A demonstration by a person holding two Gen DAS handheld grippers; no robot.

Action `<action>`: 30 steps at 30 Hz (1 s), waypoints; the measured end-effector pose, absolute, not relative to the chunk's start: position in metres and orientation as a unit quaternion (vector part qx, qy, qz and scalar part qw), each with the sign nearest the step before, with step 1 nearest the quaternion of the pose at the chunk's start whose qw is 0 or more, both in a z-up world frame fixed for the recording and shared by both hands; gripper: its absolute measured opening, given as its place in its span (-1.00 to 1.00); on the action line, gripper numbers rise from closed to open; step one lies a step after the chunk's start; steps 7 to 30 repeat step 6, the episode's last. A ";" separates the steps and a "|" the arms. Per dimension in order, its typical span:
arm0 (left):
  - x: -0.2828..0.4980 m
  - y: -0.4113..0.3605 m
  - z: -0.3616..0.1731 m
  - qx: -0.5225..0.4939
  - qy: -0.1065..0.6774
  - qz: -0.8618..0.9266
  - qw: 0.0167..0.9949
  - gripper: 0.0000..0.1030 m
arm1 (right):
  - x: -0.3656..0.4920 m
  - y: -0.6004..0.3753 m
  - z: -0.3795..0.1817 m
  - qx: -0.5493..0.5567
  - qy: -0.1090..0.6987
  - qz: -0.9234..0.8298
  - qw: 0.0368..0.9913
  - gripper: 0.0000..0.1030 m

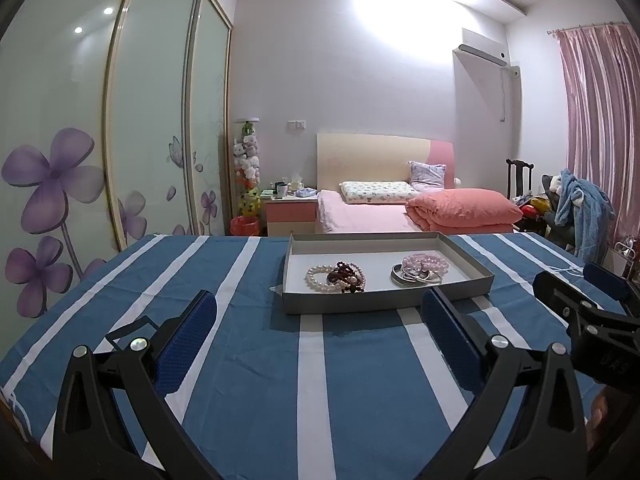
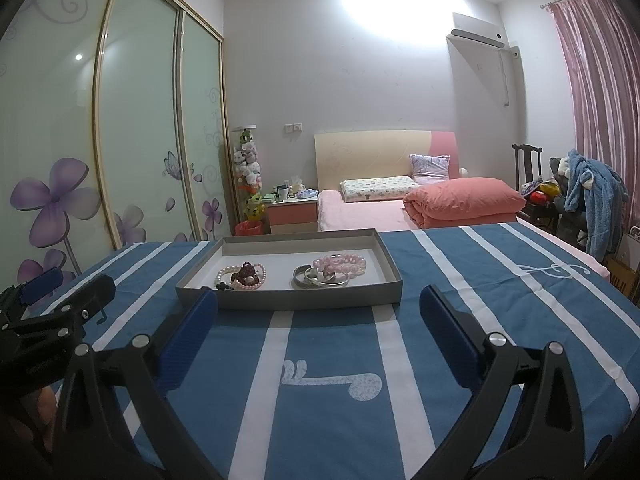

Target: Organize jewelry

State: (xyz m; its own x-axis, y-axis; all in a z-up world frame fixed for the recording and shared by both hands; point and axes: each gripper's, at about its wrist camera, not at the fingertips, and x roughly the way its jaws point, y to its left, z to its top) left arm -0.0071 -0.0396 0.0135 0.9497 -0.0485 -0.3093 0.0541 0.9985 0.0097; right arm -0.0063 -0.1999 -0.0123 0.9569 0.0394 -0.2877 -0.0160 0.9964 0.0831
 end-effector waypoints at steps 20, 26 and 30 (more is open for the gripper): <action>-0.005 -0.039 0.014 0.008 0.159 -0.026 0.987 0.97 | -0.007 -0.200 -0.012 0.040 0.146 0.014 0.988 0.91; -0.005 -0.039 0.014 0.008 0.159 -0.026 0.987 0.97 | -0.007 -0.200 -0.012 0.040 0.146 0.014 0.988 0.91; -0.005 -0.039 0.014 0.008 0.159 -0.026 0.987 0.97 | -0.007 -0.200 -0.012 0.040 0.146 0.014 0.988 0.91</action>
